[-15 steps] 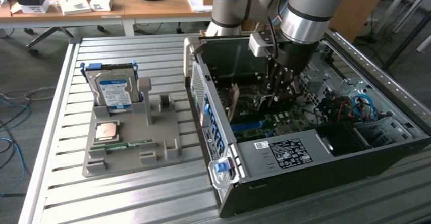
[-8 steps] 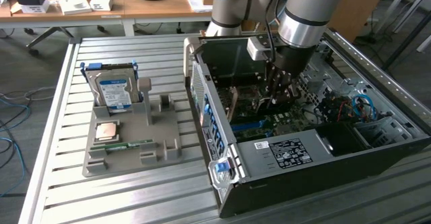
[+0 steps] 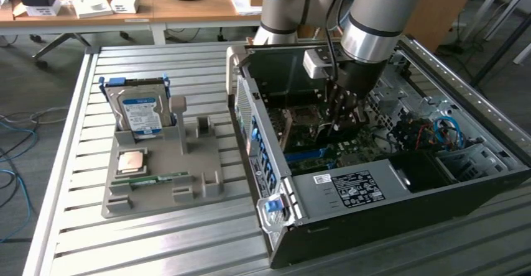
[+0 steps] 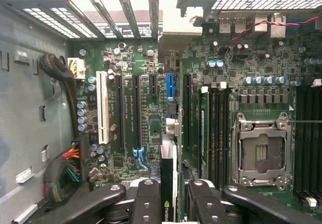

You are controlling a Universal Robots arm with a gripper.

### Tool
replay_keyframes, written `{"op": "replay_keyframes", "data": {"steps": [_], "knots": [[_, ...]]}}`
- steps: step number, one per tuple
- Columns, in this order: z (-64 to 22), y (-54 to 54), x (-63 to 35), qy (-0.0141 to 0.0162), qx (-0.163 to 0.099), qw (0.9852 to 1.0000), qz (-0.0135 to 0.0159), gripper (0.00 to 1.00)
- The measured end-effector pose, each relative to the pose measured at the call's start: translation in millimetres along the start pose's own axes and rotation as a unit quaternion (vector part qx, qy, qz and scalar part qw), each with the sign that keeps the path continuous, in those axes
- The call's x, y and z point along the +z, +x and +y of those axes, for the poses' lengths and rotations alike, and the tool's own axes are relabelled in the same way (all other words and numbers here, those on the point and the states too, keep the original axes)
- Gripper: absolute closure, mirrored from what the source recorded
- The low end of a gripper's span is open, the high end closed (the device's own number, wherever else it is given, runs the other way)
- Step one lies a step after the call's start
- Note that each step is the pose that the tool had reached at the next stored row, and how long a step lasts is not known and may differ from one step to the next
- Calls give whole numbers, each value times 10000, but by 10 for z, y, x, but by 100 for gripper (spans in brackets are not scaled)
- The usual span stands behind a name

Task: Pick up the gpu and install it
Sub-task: 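Insert the gpu into the slot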

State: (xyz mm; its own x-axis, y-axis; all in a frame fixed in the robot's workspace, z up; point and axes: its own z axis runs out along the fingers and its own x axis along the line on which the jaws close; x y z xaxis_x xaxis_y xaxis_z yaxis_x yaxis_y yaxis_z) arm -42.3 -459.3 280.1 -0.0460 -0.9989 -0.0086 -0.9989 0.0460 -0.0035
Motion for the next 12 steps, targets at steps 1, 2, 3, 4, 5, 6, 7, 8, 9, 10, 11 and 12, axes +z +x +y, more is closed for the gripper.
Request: {"op": "replay_keyframes", "data": {"steps": [1, 2, 3, 4, 5, 6, 7, 8, 9, 10, 11, 12], "knots": [[0, 0, 8, 0, -4, 10000, 0, 74], [0, 0, 9, 0, -5, 10000, 0, 74], [0, 0, 9, 0, -5, 10000, 1, 74], [0, 0, 9, 0, -6, 10000, 1, 74], [0, 0, 9, 0, -6, 10000, 1, 74], [1, 0, 9, 0, -5, 10000, 0, 74], [4, 0, 10, 0, -5, 10000, 0, 74], [12, 0, 11, 0, -4, 10000, -1, 74], [23, 1, 12, 1, -5, 10000, -1, 74], [35, 1, 12, 0, -6, 10000, -1, 74], [47, 2, 12, 1, -6, 10000, -1, 74], [56, 3, 12, 1, -6, 10000, 0, 74]]}}
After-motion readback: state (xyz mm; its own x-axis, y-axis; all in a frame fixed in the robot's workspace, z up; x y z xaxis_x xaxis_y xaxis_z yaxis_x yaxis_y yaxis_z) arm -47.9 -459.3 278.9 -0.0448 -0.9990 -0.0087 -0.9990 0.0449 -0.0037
